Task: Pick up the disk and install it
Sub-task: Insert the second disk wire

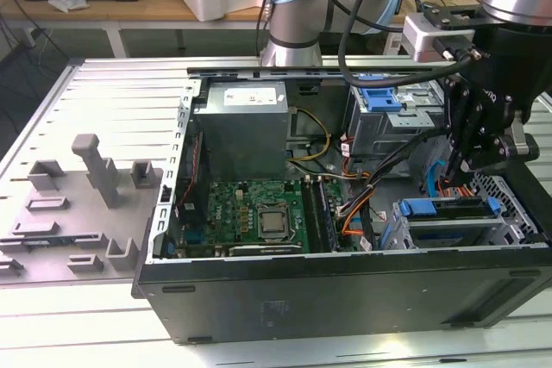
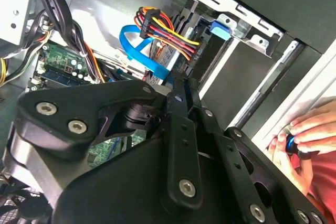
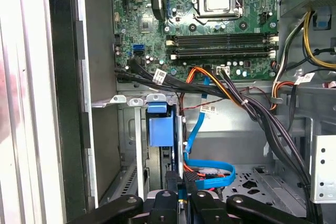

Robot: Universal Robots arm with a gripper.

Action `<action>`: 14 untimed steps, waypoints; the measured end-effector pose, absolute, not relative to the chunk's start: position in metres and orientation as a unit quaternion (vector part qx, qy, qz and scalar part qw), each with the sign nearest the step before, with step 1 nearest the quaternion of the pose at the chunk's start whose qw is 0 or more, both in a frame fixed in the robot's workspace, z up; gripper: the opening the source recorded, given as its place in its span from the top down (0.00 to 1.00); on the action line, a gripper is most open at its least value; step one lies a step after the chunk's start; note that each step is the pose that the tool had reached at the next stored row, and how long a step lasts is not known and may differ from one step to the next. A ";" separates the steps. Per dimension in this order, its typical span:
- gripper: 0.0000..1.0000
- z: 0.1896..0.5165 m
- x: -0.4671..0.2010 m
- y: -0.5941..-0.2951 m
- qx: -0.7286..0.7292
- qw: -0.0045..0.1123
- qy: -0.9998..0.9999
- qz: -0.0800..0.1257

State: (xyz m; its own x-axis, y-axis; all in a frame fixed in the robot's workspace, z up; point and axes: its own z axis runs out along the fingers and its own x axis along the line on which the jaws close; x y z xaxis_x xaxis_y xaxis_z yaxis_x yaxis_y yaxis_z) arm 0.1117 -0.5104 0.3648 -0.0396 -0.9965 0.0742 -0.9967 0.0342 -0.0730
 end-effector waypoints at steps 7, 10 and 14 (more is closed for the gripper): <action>0.84 0.365 0.112 -0.511 0.693 0.001 -0.719 0.052; 0.84 0.364 0.112 -0.513 0.693 0.001 -0.719 0.052; 0.84 0.364 0.112 -0.515 0.693 0.001 -0.719 0.052</action>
